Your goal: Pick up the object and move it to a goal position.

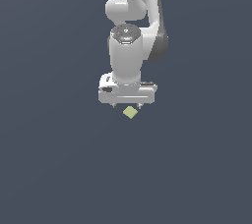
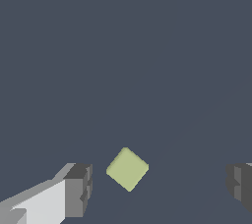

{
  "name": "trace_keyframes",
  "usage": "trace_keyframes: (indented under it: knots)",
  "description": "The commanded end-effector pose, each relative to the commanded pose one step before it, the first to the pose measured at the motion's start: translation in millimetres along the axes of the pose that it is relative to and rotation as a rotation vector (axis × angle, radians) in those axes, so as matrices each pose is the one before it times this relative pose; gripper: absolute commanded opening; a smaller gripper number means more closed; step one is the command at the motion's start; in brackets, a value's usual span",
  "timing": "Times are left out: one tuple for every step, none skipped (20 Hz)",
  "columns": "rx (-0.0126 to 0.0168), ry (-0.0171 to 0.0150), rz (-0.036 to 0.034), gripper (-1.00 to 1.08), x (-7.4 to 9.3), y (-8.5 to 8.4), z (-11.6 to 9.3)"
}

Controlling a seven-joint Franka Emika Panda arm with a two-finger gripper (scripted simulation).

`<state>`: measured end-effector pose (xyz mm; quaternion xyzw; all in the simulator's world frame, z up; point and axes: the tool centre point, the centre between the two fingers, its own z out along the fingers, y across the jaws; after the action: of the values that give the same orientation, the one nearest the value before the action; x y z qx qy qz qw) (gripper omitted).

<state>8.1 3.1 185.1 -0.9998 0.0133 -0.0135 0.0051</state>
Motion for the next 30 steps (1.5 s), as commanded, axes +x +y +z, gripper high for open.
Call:
trace_keyframes:
  knots:
    - [0.00000, 0.00000, 0.00000, 1.08, 0.00, 0.01, 0.00]
    - [-0.00068, -0.00074, 0.00064, 1.08, -0.03, 0.82, 0.18]
    - [-0.00156, -0.00171, 0.00151, 1.08, -0.17, 2.29, 0.22]
    - [-0.00279, -0.00283, 0.00248, 1.08, -0.25, 3.85, 0.43]
    - [-0.00341, -0.00294, 0.00253, 1.08, -0.30, 4.49, 0.41]
    - [-0.00276, -0.00168, 0.00139, 1.08, -0.23, 3.38, 0.18]
    - [-0.00201, -0.00042, 0.00026, 1.08, -0.13, 2.10, -0.04]
    - [-0.00084, 0.00060, -0.00061, 1.08, -0.02, 0.53, -0.20]
    - [0.00000, 0.00000, 0.00000, 1.08, 0.06, -0.46, 0.09]
    - [0.00127, -0.00105, 0.00105, 1.08, -0.03, -0.34, 0.23]
    - [0.00105, -0.00254, 0.00241, 1.08, -0.06, 0.02, 0.64]
    - [0.00131, -0.00384, 0.00362, 1.08, -0.11, 0.24, 0.93]
    - [0.00169, -0.00518, 0.00486, 1.08, -0.14, 0.42, 1.26]
    - [0.00221, -0.00643, 0.00602, 1.08, -0.17, 0.41, 1.57]
    - [0.00280, -0.00776, 0.00725, 1.08, -0.20, 0.35, 1.89]
    - [0.00331, -0.00917, 0.00853, 1.08, -0.22, 0.43, 2.23]
    - [0.00375, -0.01054, 0.00976, 1.08, -0.25, 0.52, 2.54]
    - [0.00428, -0.01194, 0.01100, 1.08, -0.27, 0.57, 2.87]
    - [0.00480, -0.01335, 0.01222, 1.08, -0.29, 0.62, 3.18]
    - [0.00532, -0.01477, 0.01343, 1.08, -0.30, 0.67, 3.50]
    - [0.00585, -0.01620, 0.01461, 1.08, -0.31, 0.71, 3.81]
    - [0.00639, -0.01764, 0.01577, 1.08, -0.30, 0.74, 4.11]
    - [0.00693, -0.01909, 0.01690, 1.08, -0.30, 0.77, 4.40]
    - [0.00748, -0.02056, 0.01800, 1.08, -0.29, 0.79, 4.69]
    - [0.00803, -0.02204, 0.01906, 1.08, -0.27, 0.81, 4.97]
    - [0.00858, -0.02354, 0.02008, 1.08, -0.24, 0.83, 5.24]
    - [0.00913, -0.02505, 0.02106, 1.08, -0.20, 0.83, 5.49]
    - [0.00969, -0.02658, 0.02198, 1.08, -0.17, 0.83, 5.73]
    - [0.01012, -0.02783, 0.02260, 1.08, -0.11, 0.82, 5.90]
    - [0.01018, -0.02804, 0.02235, 1.08, -0.06, 0.77, 5.83]
